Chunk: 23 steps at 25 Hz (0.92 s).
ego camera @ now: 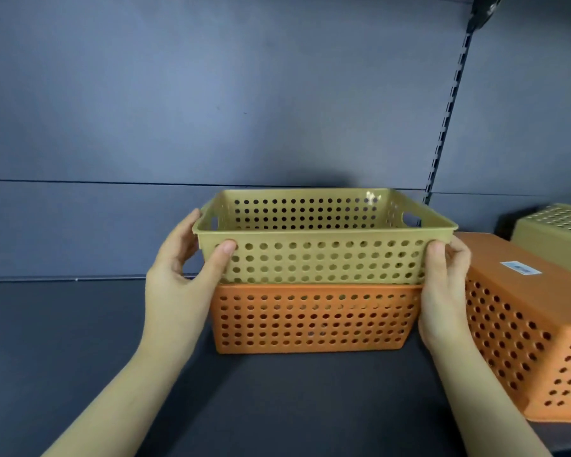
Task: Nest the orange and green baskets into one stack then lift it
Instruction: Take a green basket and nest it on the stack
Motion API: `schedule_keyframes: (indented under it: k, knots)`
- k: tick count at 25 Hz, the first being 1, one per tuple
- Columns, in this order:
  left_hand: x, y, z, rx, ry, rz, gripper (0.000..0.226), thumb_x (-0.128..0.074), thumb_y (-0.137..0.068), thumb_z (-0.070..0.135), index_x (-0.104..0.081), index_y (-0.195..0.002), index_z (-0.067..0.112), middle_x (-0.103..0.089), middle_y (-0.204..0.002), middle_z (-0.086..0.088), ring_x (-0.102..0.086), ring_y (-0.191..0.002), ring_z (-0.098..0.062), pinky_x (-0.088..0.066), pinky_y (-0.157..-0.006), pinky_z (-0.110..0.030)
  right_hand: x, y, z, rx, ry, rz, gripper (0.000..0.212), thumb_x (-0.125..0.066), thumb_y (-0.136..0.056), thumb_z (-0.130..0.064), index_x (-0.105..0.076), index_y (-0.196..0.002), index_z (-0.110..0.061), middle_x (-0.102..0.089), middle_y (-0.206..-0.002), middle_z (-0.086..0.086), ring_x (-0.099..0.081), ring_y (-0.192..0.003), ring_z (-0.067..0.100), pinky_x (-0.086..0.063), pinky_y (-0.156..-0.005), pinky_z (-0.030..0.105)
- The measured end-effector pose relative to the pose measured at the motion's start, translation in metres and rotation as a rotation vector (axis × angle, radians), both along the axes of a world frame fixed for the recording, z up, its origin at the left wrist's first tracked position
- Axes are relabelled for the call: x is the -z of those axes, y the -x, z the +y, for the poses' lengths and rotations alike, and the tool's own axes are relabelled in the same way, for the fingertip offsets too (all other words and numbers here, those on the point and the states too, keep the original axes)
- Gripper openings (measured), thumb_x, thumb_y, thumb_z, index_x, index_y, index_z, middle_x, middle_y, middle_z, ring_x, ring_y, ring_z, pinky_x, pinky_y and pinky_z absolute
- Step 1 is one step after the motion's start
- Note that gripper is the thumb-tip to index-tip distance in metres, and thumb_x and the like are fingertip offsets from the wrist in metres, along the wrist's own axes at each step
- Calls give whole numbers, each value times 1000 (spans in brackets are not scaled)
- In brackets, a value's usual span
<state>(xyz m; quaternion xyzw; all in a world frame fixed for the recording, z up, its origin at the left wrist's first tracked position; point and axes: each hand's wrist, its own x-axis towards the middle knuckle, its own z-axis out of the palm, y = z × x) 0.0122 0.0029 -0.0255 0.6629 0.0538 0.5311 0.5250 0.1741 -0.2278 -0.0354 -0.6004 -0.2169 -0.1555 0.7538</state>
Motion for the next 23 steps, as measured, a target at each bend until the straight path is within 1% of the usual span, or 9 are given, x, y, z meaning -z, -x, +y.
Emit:
schedule_keyframes:
  k: [2, 4, 7, 9, 10, 14, 17, 20, 23]
  knots:
    - [10, -4, 4, -85, -67, 132, 52, -67, -73, 58, -48, -120, 52, -46, -140, 17, -39, -133, -2, -34, -100, -16, 9, -4, -1, 30, 45, -67, 61, -55, -80, -53, -32, -131, -26, -52, -112, -5, -57, -94, -10, -45, -83, 15]
    - [16, -8, 1, -97, -78, 231, 53, -57, -66, 65, -44, -116, 55, -29, -148, 18, -27, -135, 6, -32, -90, -8, 14, -4, -2, 94, 118, -145, 69, -55, -78, -55, -31, -138, -30, -45, -126, 1, -51, -112, -1, -42, -92, 11]
    - [21, -13, -2, 52, -16, 218, 51, -51, -68, 65, -45, -117, 52, -24, -154, 19, -26, -128, 24, -28, -98, -9, 15, -4, -5, 123, 200, -188, 46, -54, -80, -58, -49, -122, -40, -44, -139, 0, -44, -131, 14, -38, -111, 34]
    - [23, -13, -2, 92, 38, 194, 47, -50, -73, 65, -47, -118, 50, -32, -154, 16, -32, -131, 17, -31, -103, -16, 17, -7, -6, 75, 194, -119, 41, -57, -79, -59, -59, -114, -39, -55, -134, 0, -52, -128, 18, -41, -109, 49]
    - [24, -13, -2, 73, 37, 190, 45, -50, -75, 63, -47, -117, 48, -34, -153, 15, -34, -134, 12, -32, -103, -16, 18, -8, -7, 36, 185, -86, 46, -59, -78, -60, -60, -117, -35, -60, -131, -1, -57, -124, 18, -45, -106, 49]
    - [26, -13, -4, -19, -49, 192, 39, -50, -76, 61, -48, -111, 43, -38, -145, 15, -33, -137, 2, -32, -98, -15, 14, -9, -6, -93, 135, 12, 74, -67, -71, -71, -56, -133, -32, -63, -132, -3, -64, -117, 11, -53, -93, 30]
    - [23, -9, -5, -86, -107, 212, 44, -49, -78, 61, -49, -115, 37, -38, -147, 9, -31, -138, 1, -34, -101, -14, 11, -4, -7, -109, 143, 30, 67, -62, -81, -54, -49, -141, -28, -60, -134, -5, -62, -118, 7, -53, -95, 26]
    - [17, 2, -20, -325, -305, 214, 48, -51, -88, 47, -48, -130, 23, -34, -153, 0, -26, -142, -12, -28, -114, -40, 9, 12, -25, -1, 179, -31, 55, -58, -96, -34, -44, -147, -19, -50, -148, 0, -50, -131, 6, -43, -102, 13]
    - [7, 6, -60, -448, -583, 150, 43, -53, -89, 27, -49, -129, 12, -36, -153, -10, -21, -146, -27, -10, -117, -28, 3, 30, -69, 138, 181, -231, 36, -57, -99, -16, -56, -134, -8, -58, -137, 5, -54, -121, -8, -39, -100, 9]
